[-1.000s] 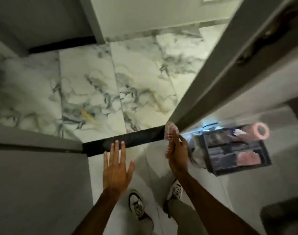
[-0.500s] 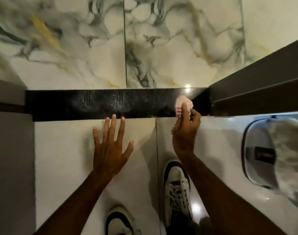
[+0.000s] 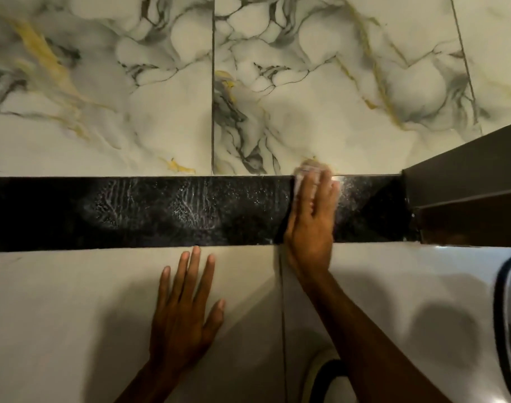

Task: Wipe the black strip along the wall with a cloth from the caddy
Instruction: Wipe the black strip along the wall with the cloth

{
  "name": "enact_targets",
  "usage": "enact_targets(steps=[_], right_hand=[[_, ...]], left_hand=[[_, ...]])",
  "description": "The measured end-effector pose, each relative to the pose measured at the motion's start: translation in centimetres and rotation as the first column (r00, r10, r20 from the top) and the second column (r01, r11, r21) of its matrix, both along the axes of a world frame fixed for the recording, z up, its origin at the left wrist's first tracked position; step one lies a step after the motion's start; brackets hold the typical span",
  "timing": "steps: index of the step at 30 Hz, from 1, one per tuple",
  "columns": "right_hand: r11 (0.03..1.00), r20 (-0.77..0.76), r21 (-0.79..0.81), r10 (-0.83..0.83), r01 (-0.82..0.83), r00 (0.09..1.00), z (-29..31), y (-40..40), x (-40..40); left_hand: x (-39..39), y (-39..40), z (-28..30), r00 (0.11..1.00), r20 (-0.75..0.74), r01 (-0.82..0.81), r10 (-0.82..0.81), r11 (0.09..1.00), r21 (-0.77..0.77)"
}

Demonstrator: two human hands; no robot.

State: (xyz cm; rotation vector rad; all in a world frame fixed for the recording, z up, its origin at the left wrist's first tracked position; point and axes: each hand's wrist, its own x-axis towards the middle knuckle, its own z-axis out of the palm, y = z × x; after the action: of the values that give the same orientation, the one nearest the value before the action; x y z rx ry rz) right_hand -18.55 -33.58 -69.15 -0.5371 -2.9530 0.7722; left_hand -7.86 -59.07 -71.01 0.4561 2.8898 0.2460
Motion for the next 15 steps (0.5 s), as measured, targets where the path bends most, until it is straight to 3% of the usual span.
enact_targets(steps=[3,6,8,10,13,15], right_hand=[[0.974,-0.049,-0.066,0.212,-0.215,0.976,0.2,-3.0,0.2],[0.934,-0.038,0.040,0.356,-0.355,0.934,0.0,-2.1,6.6],[0.942,0.068,0.164,0.287,-0.294,0.956,0.0,0.9,9.2],[0.969,0.072,0.215,0.111,-0.124,0.991,-0.2,3.4,8.1],[0.972,-0.068,0.105,-0.206,0.212,0.976,-0.6,3.6,1.8],[0.971,-0.101,0.057,-0.227,0.233,0.969,-0.8,1.8,-2.0]], left_hand=[[-0.4,0.2,0.2,1.000,-0.011,-0.008,0.008,1.000,-0.007],[-0.4,0.2,0.8,1.000,-0.003,-0.004,0.004,1.000,0.000],[-0.4,0.3,0.7,1.000,-0.005,-0.006,0.006,1.000,0.017],[-0.3,0.2,0.3,1.000,-0.023,0.001,0.000,0.999,0.039],[-0.1,-0.2,-0.5,0.998,-0.056,0.003,0.000,0.999,0.054],[-0.2,-0.1,-0.7,0.999,-0.054,-0.002,0.005,0.998,0.061]])
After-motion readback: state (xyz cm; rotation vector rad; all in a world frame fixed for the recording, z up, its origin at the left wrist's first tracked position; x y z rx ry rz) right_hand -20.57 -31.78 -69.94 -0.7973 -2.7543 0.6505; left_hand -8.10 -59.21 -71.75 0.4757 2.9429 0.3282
